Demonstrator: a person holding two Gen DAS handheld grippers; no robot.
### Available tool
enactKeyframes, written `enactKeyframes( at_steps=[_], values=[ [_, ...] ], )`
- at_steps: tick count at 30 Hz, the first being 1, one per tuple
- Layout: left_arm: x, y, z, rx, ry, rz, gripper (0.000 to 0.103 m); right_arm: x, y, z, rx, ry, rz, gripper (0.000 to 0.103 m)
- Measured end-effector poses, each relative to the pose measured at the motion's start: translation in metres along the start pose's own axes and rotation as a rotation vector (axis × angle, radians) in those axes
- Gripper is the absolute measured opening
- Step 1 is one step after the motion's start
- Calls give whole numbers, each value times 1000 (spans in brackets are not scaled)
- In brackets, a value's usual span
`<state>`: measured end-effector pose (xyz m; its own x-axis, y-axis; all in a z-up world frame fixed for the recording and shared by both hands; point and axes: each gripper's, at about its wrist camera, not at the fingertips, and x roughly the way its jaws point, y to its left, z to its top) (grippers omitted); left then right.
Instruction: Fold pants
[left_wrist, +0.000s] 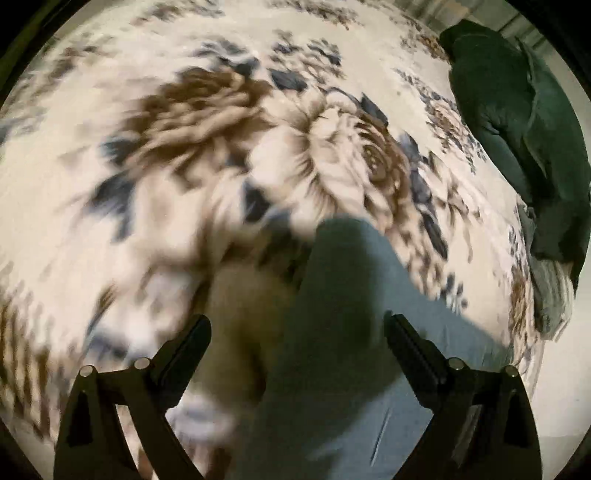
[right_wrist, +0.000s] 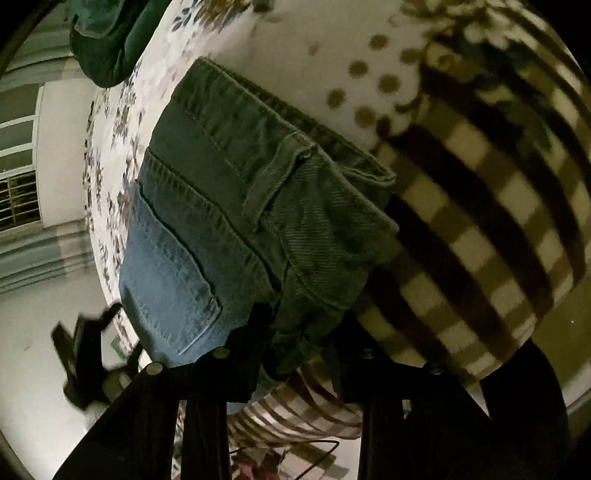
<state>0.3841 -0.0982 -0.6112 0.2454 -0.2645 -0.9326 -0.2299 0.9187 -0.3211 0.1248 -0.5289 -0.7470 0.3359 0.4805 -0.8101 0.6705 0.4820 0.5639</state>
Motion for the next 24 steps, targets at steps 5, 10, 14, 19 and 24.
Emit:
enactKeyframes(
  at_steps=[5, 10, 14, 19, 24],
  values=[
    [31, -1, 24, 3, 55, -109, 20, -10, -8, -8, 37, -61, 14, 30],
    [36, 17, 28, -2, 99, -182, 24, -17, -10, -11, 56, -66, 24, 32],
    [-4, 13, 17, 65, 91, -238, 52, -21, -12, -13, 78, -36, 147, 69],
    [-25, 24, -35, 74, 112, -281, 79, 5, -11, -33, 20, 82, 208, 70],
    [7, 37, -77, 47, 199, -239, 79, 41, -6, -32, 11, 84, 259, 72]
  ],
)
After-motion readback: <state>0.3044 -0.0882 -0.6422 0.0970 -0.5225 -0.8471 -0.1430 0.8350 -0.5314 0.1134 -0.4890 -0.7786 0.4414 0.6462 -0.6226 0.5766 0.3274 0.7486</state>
